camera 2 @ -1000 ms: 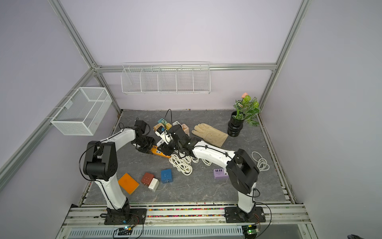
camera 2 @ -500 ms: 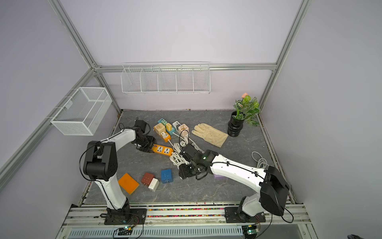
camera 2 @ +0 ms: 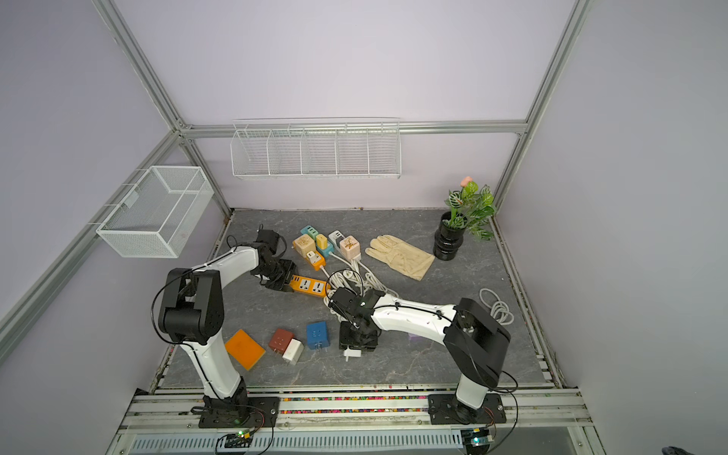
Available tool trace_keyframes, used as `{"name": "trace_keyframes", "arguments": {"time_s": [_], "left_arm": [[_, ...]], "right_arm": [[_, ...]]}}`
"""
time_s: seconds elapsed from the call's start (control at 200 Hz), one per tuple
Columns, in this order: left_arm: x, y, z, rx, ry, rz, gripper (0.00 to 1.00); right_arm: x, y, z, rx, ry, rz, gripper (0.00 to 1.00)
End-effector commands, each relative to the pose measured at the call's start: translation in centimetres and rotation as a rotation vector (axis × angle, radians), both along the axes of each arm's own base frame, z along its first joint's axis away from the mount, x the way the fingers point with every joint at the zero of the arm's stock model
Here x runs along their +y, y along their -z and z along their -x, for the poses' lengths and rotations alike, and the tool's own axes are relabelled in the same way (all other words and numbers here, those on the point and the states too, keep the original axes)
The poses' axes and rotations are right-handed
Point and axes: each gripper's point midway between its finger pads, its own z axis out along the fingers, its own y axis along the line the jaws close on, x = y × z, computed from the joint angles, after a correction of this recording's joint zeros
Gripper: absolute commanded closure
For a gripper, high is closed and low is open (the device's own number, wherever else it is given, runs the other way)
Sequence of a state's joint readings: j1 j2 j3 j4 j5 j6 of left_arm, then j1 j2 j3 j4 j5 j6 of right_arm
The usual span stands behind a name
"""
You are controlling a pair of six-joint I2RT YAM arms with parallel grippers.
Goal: Pull the plug off the socket
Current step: Place the plug at the center of the board.
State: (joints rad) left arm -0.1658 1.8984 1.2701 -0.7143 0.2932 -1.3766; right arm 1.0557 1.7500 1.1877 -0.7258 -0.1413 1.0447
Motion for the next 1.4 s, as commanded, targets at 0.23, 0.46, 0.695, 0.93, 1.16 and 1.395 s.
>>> {"name": "trace_keyframes", "arguments": {"time_s": [0.23,0.46,0.695,0.93,1.16,1.395], "left_arm": [[-0.3,-0.9,0.1,-0.012,0.005,0.024,1.0],[-0.2,-0.9,0.4,-0.008,0.012,0.02,1.0],[-0.2,-1.0,0.5,-0.004,0.018,0.015,1.0],[-0.1,-1.0,0.4,0.002,0.027,0.006,1.0],[0.1,-1.1,0.6,0.002,0.033,-0.003,1.0],[0.1,-1.3,0.7,0.002,0.039,-0.009,1.0]], "right_arm": [[2.6,2.2,0.8,0.093,0.086,0.034,0.58],[3.1,2.7,0.7,0.109,0.097,0.057,0.26],[2.2,1.4,0.5,0.083,0.098,0.082,0.04],[-0.9,-2.1,-0.4,-0.007,0.151,0.093,0.04],[-2.9,-3.2,-3.8,-0.084,0.333,-0.023,0.02],[-2.1,-1.4,-6.8,-0.087,0.353,-0.051,0.15]]}}
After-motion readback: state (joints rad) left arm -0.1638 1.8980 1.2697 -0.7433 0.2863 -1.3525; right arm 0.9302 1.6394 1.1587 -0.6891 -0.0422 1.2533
